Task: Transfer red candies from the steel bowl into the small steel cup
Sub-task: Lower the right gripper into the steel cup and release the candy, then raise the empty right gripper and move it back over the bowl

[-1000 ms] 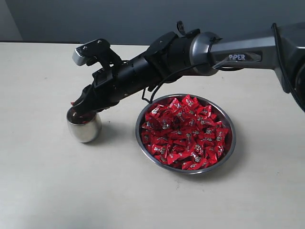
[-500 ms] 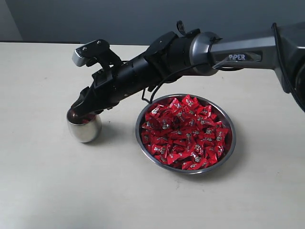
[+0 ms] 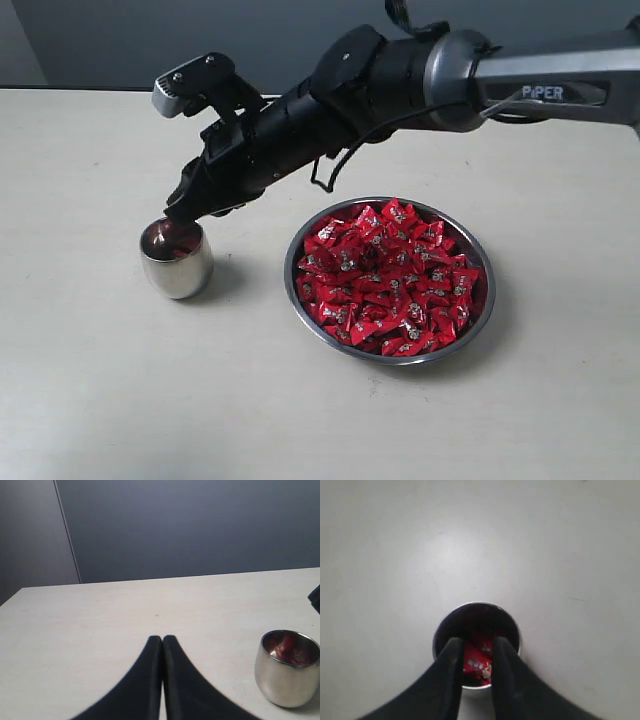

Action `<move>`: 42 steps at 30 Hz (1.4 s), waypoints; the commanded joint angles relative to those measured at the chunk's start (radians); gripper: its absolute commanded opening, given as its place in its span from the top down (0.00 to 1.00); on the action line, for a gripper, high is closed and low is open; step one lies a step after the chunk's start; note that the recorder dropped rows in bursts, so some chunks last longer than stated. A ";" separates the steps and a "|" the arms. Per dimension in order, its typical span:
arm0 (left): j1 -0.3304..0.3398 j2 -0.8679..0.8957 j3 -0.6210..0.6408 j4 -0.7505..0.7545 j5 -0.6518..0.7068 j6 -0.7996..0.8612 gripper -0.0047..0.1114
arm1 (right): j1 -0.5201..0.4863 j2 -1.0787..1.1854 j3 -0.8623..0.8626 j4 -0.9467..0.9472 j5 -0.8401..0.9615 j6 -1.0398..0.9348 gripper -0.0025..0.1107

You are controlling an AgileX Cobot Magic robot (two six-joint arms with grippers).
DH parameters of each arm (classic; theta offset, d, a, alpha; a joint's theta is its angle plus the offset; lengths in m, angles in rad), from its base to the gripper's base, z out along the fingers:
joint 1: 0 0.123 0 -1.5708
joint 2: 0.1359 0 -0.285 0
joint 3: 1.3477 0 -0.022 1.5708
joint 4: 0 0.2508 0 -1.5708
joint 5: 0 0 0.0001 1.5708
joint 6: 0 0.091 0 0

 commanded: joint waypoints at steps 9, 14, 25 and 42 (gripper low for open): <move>0.001 -0.004 0.004 0.001 -0.006 -0.001 0.96 | -0.006 -0.121 -0.004 -0.520 0.025 0.440 0.81; 0.001 -0.004 0.004 0.001 -0.008 -0.001 0.96 | -0.025 -0.145 0.012 -0.676 0.040 0.660 0.81; 0.001 -0.004 0.004 0.001 -0.006 -0.001 0.96 | -0.237 -0.300 0.129 -0.678 0.052 0.764 0.81; 0.001 -0.004 0.004 0.001 -0.006 -0.001 0.96 | -0.402 -0.635 0.724 -0.597 -0.193 0.847 0.81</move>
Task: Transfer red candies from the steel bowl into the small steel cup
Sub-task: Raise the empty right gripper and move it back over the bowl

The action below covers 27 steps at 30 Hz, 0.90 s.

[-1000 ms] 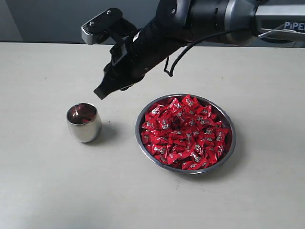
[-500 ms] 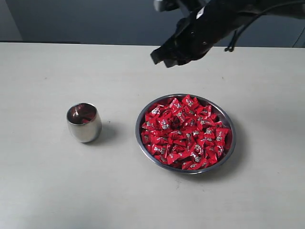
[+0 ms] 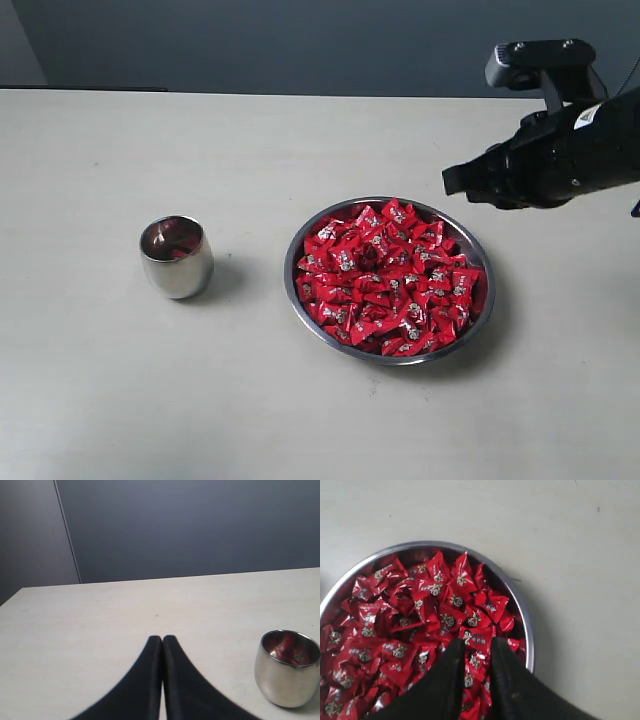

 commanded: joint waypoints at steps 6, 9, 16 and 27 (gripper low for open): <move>0.001 -0.004 0.004 0.001 -0.006 -0.001 0.96 | -0.006 -0.011 0.097 0.044 -0.056 -0.002 0.81; 0.001 -0.004 0.004 0.001 -0.006 -0.001 0.96 | -0.006 0.005 0.097 0.056 -0.069 -0.020 0.81; 0.001 -0.004 0.004 0.001 -0.006 -0.001 0.96 | -0.004 0.112 0.097 0.066 -0.093 -0.063 0.81; 0.001 -0.004 0.004 0.001 -0.006 -0.001 0.96 | -0.002 0.150 0.094 0.146 -0.127 -0.153 0.74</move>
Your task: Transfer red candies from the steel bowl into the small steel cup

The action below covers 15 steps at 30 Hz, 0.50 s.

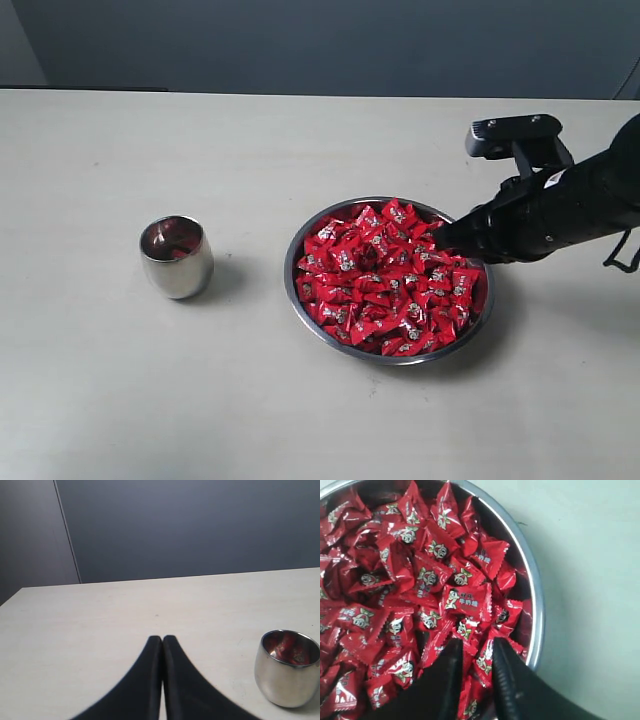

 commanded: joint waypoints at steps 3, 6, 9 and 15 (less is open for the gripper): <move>0.001 -0.004 0.004 0.001 -0.006 -0.001 0.96 | -0.002 0.031 -0.003 0.063 -0.032 -0.038 0.72; 0.001 -0.004 0.004 0.001 -0.006 -0.001 0.96 | -0.002 0.053 -0.014 0.075 -0.042 -0.045 0.72; 0.001 -0.004 0.004 0.001 -0.006 -0.001 0.96 | -0.002 0.091 -0.055 0.080 -0.010 -0.045 0.72; 0.001 -0.004 0.004 0.001 -0.007 -0.001 0.96 | -0.002 0.162 -0.122 0.088 0.010 -0.045 0.72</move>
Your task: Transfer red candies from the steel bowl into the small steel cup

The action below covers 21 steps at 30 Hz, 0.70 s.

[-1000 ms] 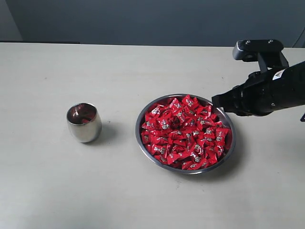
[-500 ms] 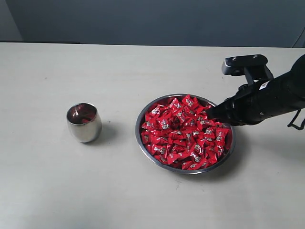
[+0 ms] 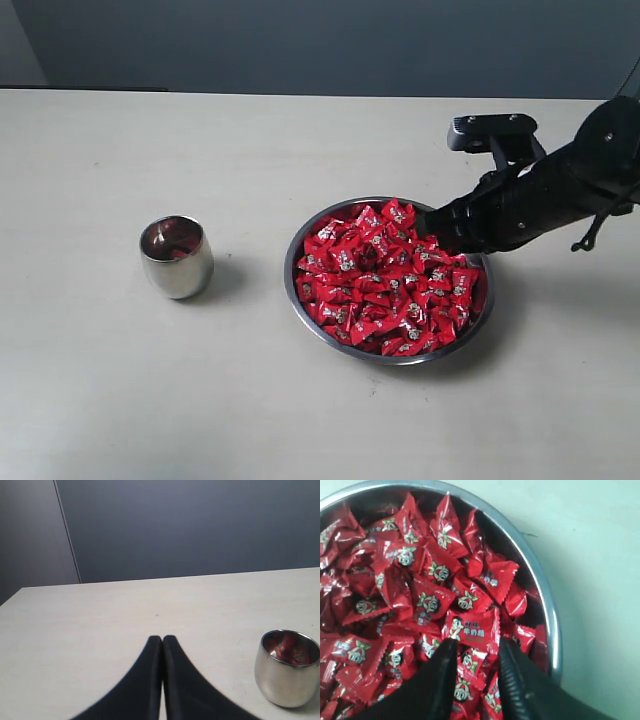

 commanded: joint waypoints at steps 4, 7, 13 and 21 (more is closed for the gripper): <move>0.001 -0.004 0.004 0.001 -0.006 -0.001 0.96 | -0.002 0.078 -0.042 0.028 0.008 -0.008 0.72; 0.001 -0.004 0.004 0.001 -0.006 -0.001 0.96 | -0.002 0.104 -0.052 0.031 0.017 -0.008 0.72; 0.001 -0.004 0.004 0.001 -0.006 -0.001 0.96 | -0.002 0.125 -0.076 0.044 0.016 -0.011 0.72; 0.001 -0.004 0.004 0.001 -0.006 -0.001 0.96 | -0.002 0.127 -0.084 0.050 0.026 -0.011 0.72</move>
